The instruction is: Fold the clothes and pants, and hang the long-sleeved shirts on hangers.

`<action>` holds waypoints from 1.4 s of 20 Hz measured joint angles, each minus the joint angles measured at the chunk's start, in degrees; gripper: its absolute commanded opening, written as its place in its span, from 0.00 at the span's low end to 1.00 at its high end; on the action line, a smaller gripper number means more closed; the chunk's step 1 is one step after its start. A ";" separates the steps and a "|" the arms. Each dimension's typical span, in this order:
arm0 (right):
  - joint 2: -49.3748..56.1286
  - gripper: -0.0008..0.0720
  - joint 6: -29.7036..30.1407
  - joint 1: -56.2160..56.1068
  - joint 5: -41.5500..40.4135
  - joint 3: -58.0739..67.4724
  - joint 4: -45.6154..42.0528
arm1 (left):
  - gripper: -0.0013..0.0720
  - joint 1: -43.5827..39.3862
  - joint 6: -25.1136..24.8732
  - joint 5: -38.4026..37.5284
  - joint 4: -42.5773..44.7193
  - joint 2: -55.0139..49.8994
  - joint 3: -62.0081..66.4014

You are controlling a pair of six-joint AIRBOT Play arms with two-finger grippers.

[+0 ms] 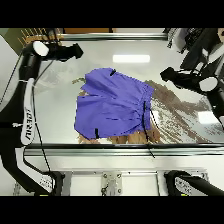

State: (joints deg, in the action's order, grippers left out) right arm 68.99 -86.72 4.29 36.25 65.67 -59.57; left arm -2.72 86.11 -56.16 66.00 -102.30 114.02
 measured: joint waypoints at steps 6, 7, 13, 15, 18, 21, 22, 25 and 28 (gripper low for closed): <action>-10.38 0.89 3.48 -0.09 12.66 -2.54 -1.11 | 0.83 6.32 0.83 -10.36 0.04 15.21 -23.54; -11.98 0.89 3.85 -0.31 14.71 -3.15 -1.18 | 0.83 6.91 0.90 -10.43 0.04 18.29 -30.12; -17.29 0.89 4.28 -0.85 20.04 -4.81 -0.24 | 0.83 8.39 3.54 -3.63 -0.31 31.67 -65.05; -17.79 0.89 4.33 -0.87 20.44 -4.92 0.63 | 0.83 8.50 4.52 -0.70 -2.49 33.59 -71.89; -18.12 0.89 4.46 -0.87 21.00 -5.01 1.92 | 0.83 8.07 4.81 2.54 -7.37 34.01 -78.34; -18.23 0.89 4.46 -0.87 21.07 -5.05 2.86 | 0.83 5.92 4.79 4.94 -12.09 32.30 -80.98; -18.27 0.89 4.46 -0.87 21.09 -5.05 3.23 | 0.83 4.85 4.76 5.88 -13.99 31.67 -81.35; -18.32 0.89 4.46 -0.87 21.24 -5.05 3.85 | 0.83 1.95 4.76 8.61 -18.27 29.75 -81.64; -18.32 0.89 4.46 -0.87 21.22 -5.11 4.11 | 0.03 -0.02 4.68 10.97 -18.95 28.28 -80.00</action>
State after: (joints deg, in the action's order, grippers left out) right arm 50.68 -82.26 3.42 57.47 60.55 -55.46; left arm -2.74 90.78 -45.19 47.05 -74.02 34.02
